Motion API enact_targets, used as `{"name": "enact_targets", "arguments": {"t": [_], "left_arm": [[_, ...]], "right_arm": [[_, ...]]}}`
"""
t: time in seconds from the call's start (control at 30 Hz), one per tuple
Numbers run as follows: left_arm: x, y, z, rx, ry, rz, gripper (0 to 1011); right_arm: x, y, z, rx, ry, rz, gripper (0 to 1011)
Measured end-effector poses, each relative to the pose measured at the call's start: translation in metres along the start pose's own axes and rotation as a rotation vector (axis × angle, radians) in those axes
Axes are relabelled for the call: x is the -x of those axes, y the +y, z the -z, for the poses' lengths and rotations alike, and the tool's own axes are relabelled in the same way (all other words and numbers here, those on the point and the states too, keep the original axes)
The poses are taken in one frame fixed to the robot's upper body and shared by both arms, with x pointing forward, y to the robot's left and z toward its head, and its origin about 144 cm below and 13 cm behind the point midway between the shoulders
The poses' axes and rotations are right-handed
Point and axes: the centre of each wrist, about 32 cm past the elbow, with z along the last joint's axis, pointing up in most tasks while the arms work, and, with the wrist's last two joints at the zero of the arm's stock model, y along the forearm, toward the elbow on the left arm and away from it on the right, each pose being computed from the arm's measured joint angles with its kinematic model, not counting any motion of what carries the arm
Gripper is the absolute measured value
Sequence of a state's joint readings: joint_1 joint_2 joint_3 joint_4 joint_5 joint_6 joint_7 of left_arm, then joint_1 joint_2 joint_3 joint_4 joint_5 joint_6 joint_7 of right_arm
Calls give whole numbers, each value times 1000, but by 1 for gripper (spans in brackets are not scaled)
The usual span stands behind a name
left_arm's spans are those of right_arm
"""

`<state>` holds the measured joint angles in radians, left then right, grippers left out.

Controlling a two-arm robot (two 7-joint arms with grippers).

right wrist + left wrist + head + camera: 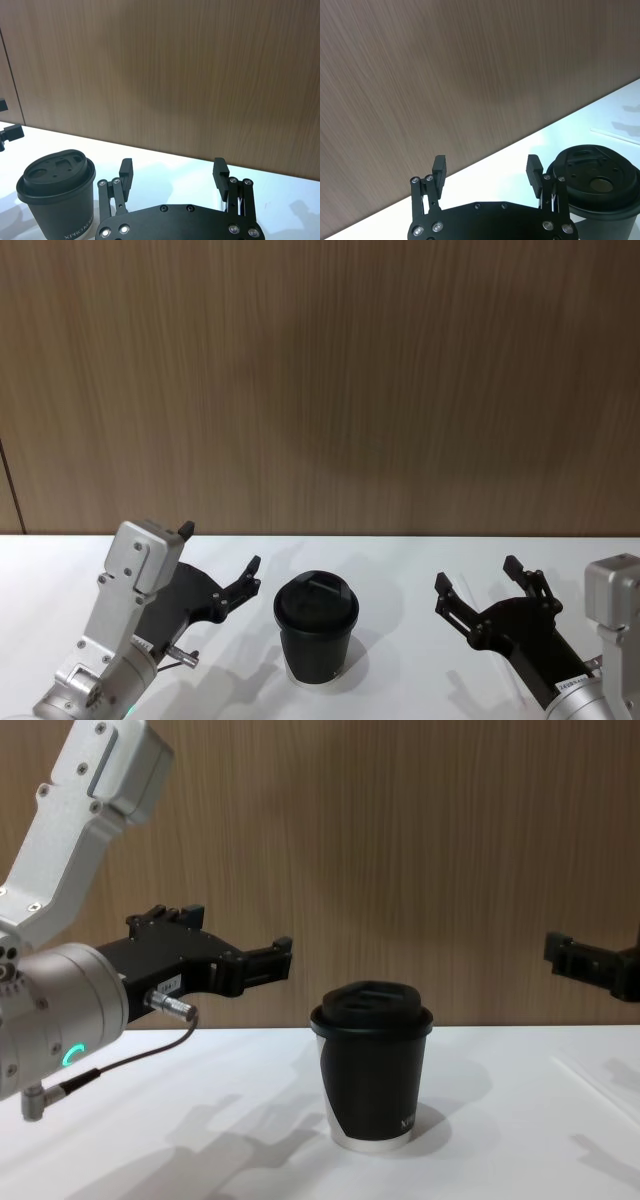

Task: Pick up the straw with one hand, pass it to the other hand, and insert it into the cup.

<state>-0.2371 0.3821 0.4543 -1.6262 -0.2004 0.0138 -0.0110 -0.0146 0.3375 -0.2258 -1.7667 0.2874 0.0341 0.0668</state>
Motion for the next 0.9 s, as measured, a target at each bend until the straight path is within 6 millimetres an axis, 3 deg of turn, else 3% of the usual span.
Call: {"name": "enact_targets", "arguments": {"t": [0.9], "left_arm": [[0, 0, 0, 0, 0, 0, 1003]], "right_arm": [[0, 0, 0, 0, 0, 0, 1001]]}}
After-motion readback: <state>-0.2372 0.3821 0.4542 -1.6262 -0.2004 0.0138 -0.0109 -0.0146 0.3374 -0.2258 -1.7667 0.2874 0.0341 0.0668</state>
